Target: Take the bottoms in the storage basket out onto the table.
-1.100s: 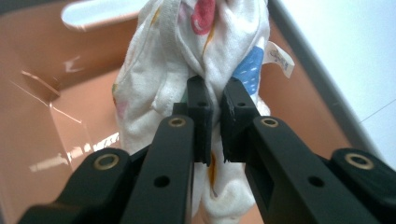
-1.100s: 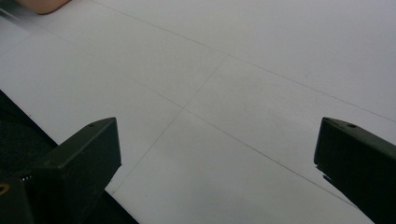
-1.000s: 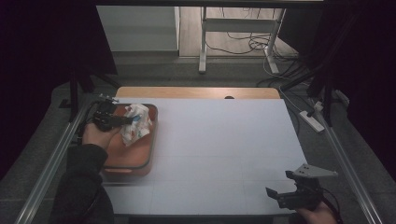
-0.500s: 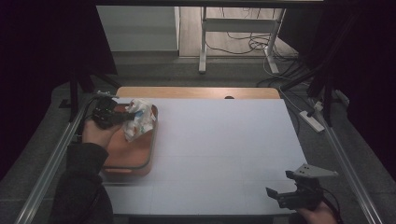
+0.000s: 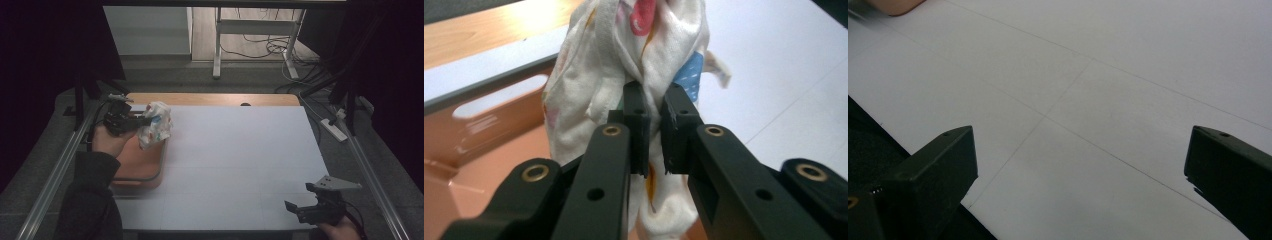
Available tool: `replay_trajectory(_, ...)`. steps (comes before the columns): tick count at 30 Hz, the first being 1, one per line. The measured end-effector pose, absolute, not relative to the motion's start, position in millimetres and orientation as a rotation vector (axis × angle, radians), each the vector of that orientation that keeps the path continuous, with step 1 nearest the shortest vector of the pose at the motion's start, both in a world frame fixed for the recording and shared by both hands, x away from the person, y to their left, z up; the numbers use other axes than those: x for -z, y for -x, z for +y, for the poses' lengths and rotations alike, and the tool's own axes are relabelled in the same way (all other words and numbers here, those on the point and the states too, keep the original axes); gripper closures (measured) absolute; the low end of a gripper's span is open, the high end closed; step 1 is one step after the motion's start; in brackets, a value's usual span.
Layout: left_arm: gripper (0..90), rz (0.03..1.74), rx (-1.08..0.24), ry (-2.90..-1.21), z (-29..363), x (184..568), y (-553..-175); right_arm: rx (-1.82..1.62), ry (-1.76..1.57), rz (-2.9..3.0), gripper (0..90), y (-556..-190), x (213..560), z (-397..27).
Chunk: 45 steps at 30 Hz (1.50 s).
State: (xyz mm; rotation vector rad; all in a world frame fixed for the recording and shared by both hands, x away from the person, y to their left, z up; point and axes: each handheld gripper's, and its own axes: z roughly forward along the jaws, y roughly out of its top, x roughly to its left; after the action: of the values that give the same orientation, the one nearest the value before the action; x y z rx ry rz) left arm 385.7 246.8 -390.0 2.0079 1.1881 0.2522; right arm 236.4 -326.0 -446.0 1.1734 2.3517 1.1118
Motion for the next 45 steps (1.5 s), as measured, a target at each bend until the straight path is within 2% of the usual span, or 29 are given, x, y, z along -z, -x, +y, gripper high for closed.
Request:
replay_trajectory(24, 82.1, 1.022, -0.214, -2.053, 191.9, 375.3, -379.3, -1.103, -1.17, 2.359, 0.9, -236.5, 446.2, -325.3)
replay_trajectory(45, 82.1, 0.911, -0.131, -2.115, 140.6, 389.7, -381.8, -1.103, -1.17, 2.362, 0.9, -236.6, 446.5, -324.9)
